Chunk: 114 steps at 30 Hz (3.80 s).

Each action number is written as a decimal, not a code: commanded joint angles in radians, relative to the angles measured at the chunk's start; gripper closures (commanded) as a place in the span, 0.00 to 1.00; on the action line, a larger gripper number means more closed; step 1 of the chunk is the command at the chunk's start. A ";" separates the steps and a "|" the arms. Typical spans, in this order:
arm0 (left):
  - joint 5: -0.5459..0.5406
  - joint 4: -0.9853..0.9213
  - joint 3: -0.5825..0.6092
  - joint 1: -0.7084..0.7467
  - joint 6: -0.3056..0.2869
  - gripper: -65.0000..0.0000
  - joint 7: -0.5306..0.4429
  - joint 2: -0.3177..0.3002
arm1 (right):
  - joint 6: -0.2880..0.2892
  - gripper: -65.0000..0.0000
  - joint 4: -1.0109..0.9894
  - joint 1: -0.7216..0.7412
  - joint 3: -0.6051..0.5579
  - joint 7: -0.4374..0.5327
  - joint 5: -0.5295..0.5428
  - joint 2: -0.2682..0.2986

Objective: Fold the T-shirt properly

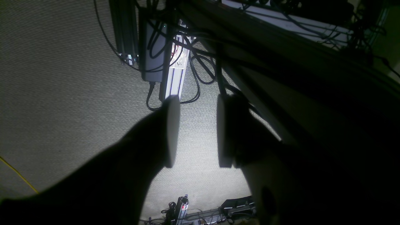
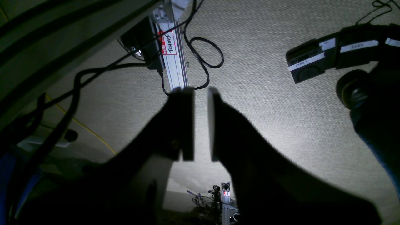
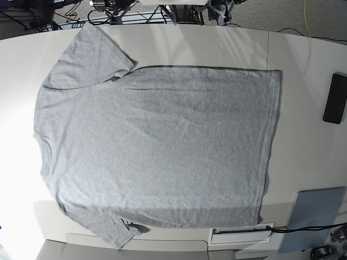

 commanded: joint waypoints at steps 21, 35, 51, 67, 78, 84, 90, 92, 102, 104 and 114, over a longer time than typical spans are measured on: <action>0.001 0.005 0.000 0.008 -0.047 0.67 -0.003 0.005 | 0.005 0.87 0.005 -0.005 0.003 0.007 0.003 0.009; 0.091 0.005 0.000 0.009 -0.019 0.67 -0.013 0.005 | 0.005 0.87 0.005 -0.005 0.003 0.007 0.003 0.009; 0.090 0.052 0.000 0.039 0.011 0.67 -0.027 0.005 | 0.006 0.87 0.008 -0.024 0.003 0.000 0.003 0.043; -0.120 0.550 0.166 0.350 0.005 0.67 0.173 -0.149 | 0.012 0.87 0.459 -0.329 0.002 -0.082 0.109 0.151; -0.290 1.035 0.167 0.620 0.004 0.67 0.272 -0.311 | 0.012 0.87 0.926 -0.652 0.003 -0.185 0.277 0.322; -0.289 1.274 0.167 0.715 0.004 0.67 0.331 -0.400 | 0.012 0.87 1.242 -0.822 0.019 -0.234 0.277 0.422; -0.137 1.477 0.167 0.755 0.004 0.67 0.347 -0.495 | 0.032 0.87 1.537 -0.923 0.154 -0.270 0.276 0.444; -0.069 1.542 0.167 0.753 0.004 0.67 0.342 -0.530 | 0.064 0.87 1.615 -0.924 0.208 -0.298 0.277 0.444; 0.191 1.736 0.169 0.657 -0.095 0.67 0.267 -0.754 | 0.089 0.87 1.815 -0.895 0.315 -0.325 0.215 0.474; 0.190 1.724 0.169 0.617 -0.139 0.64 0.218 -0.775 | 0.088 0.87 1.815 -0.872 0.315 -0.341 0.209 0.474; 0.228 1.536 0.315 0.386 -0.223 0.52 0.121 -0.793 | 0.088 0.87 1.815 -0.833 0.315 -0.372 0.209 0.474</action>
